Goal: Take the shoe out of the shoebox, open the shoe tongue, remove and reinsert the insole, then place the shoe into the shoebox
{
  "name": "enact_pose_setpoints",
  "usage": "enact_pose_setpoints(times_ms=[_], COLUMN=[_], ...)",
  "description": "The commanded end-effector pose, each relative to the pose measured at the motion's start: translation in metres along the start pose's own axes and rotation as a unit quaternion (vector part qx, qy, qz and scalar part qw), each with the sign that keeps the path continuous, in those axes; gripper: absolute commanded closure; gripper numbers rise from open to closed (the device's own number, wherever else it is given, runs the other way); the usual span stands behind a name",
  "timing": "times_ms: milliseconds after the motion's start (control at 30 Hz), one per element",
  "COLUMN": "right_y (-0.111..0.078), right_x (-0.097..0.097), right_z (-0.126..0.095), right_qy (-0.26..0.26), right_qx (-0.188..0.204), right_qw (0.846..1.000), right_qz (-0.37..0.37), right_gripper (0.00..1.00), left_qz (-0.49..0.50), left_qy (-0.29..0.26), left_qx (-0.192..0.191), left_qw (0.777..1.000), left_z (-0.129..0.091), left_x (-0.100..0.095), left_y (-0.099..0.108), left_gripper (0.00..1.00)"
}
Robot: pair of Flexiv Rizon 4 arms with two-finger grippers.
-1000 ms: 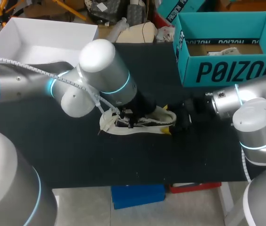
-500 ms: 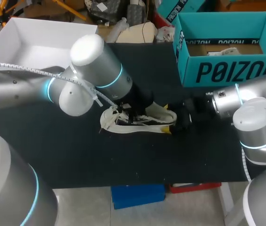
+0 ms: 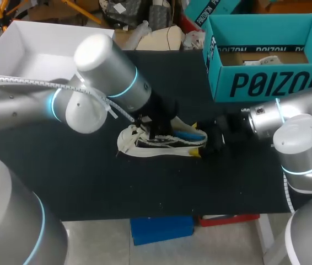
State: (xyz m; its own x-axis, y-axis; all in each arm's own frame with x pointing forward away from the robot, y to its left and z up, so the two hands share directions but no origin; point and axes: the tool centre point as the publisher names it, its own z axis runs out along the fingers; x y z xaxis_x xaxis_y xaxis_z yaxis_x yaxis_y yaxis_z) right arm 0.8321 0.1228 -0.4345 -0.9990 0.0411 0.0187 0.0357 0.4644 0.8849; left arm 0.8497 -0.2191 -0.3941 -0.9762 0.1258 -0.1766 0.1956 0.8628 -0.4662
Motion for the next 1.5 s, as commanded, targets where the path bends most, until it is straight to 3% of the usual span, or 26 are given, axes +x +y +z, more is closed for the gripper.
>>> enact_pose_setpoints(times_ms=[33,600,1033,1100,1367,1500], right_y=[-0.001,-0.001,-0.001,-0.001,-0.001,-0.001], right_x=[0.003,0.003,0.003,0.003,0.003,0.003], right_z=[0.004,0.004,0.004,0.004,0.004,0.004], right_qy=[0.001,0.001,0.001,0.001,0.001,0.001], right_qx=[0.0,0.0,0.0,0.0,0.0,0.0], right_qw=[1.0,1.0,1.0,1.0,1.0,1.0], right_qz=[0.0,0.0,0.0,0.0,0.0,0.0], right_gripper=[1.0,1.0,1.0,1.0,1.0,1.0], left_qz=[0.002,0.042,0.079,0.092,0.143,0.157], left_qy=[-0.003,0.006,0.044,0.038,0.008,-0.01], left_qx=[0.003,0.053,0.029,0.023,0.009,-0.001], left_qw=[1.0,0.998,0.995,0.995,0.99,0.987], left_z=[-0.006,-0.018,0.013,0.013,0.008,0.01], left_x=[-0.003,0.01,0.015,0.015,0.016,0.016], left_y=[-0.004,-0.017,-0.019,-0.019,-0.022,-0.026], left_gripper=[1.0,1.0,1.0,0.8,0.59,0.53])
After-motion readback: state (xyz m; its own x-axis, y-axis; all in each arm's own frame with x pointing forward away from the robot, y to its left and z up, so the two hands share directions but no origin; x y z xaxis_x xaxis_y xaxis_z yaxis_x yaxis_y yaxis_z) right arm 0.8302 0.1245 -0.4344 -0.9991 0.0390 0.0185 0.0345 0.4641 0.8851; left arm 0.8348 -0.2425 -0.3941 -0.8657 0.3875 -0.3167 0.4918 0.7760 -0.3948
